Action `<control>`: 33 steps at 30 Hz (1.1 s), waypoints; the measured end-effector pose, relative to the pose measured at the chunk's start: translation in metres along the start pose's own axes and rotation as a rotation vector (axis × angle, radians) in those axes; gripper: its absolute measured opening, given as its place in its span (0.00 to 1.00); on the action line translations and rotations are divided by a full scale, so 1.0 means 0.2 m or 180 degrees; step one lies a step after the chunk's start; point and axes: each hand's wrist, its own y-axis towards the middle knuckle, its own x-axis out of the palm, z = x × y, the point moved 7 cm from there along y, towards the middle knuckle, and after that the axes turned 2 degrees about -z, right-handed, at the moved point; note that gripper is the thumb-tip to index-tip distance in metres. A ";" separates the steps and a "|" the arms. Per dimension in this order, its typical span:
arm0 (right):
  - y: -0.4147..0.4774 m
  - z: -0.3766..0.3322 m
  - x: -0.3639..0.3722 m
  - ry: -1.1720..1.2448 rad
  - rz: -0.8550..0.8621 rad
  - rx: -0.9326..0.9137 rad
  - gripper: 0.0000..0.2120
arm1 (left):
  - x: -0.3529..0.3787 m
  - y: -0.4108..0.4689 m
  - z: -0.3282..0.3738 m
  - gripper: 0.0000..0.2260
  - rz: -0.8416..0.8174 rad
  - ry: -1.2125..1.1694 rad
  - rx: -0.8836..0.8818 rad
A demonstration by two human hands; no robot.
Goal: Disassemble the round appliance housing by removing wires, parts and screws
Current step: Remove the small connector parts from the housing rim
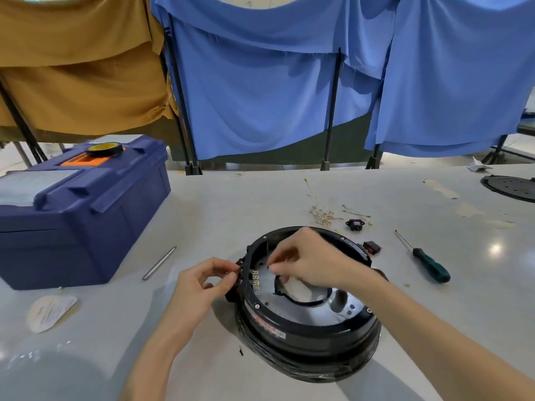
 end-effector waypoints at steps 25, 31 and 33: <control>0.12 -0.05 0.23 -0.1193 0.0384 -0.0143 0.06 | 0.05 -0.02 0.03 0.16 0.0656 0.0449 0.0517; 0.13 -0.05 0.23 -0.1079 0.0436 -0.0116 0.08 | 0.05 -0.02 0.03 0.15 0.0677 0.0430 0.0460; 0.13 -0.05 0.23 -0.1075 0.0423 -0.0128 0.08 | 0.06 -0.02 0.03 0.13 0.0669 0.0443 0.0435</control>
